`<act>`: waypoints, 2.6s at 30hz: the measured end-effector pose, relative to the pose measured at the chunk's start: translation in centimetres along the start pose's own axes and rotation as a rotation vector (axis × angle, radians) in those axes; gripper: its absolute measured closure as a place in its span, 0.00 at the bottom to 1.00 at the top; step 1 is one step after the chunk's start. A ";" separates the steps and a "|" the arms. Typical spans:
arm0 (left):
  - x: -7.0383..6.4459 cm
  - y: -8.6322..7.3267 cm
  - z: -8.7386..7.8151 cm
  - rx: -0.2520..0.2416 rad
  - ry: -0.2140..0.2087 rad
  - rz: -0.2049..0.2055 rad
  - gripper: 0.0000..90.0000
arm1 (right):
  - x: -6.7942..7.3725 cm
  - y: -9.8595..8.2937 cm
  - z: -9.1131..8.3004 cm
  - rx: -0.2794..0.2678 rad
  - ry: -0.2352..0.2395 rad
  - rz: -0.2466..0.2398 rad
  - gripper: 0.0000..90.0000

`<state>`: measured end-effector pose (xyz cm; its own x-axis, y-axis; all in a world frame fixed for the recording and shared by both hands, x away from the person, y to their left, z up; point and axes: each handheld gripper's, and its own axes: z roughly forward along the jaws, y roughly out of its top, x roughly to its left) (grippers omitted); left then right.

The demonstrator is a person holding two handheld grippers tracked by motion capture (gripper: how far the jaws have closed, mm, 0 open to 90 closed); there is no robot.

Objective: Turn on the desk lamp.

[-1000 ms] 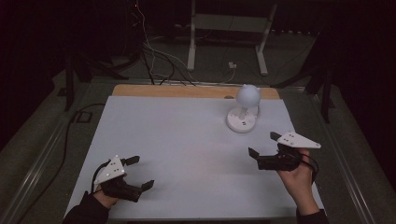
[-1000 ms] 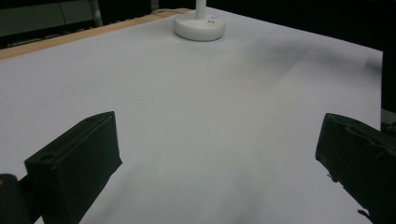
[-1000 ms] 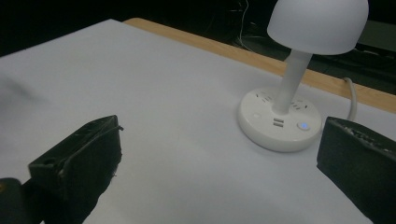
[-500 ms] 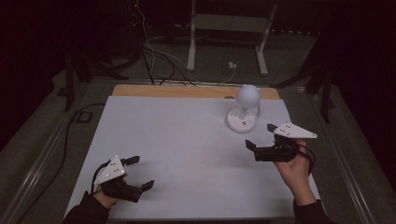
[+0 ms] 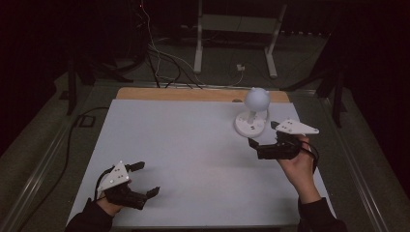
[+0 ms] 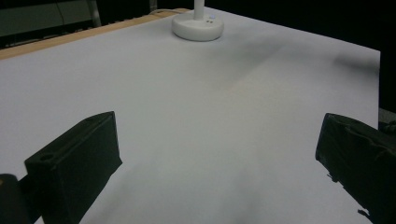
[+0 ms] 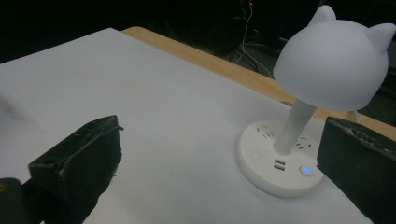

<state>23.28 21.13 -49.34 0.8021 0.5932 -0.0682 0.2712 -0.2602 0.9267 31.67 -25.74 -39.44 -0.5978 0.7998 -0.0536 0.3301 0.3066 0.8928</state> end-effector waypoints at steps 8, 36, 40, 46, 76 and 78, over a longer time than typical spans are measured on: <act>0.0 0.0 0.0 -0.004 -0.003 -0.001 0.00 | -0.2 0.6 1.3 0.001 -0.002 -0.002 0.00; 0.0 0.0 0.1 0.000 -0.007 -0.002 0.00 | -2.2 -1.7 7.1 0.031 -0.017 0.060 0.00; 0.0 0.0 0.1 0.005 -0.007 -0.003 0.00 | -2.4 -2.1 7.7 0.043 -0.035 0.051 0.00; 0.0 0.0 0.1 0.004 -0.007 -0.005 0.00 | -3.1 -2.7 9.3 0.066 -0.068 0.092 0.00; 0.0 0.0 0.1 0.010 -0.013 -0.007 0.00 | -3.7 -4.1 12.0 0.136 -0.208 0.127 0.51; 0.0 -0.1 0.2 0.014 -0.012 -0.006 0.00 | -3.7 -4.1 12.1 0.143 -0.216 0.133 0.61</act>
<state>23.34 21.01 -49.45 0.8069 0.5854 -0.0789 0.2838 -0.2671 0.9209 41.42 -23.74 -48.28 -0.3777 0.9247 -0.0477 0.5039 0.2485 0.8272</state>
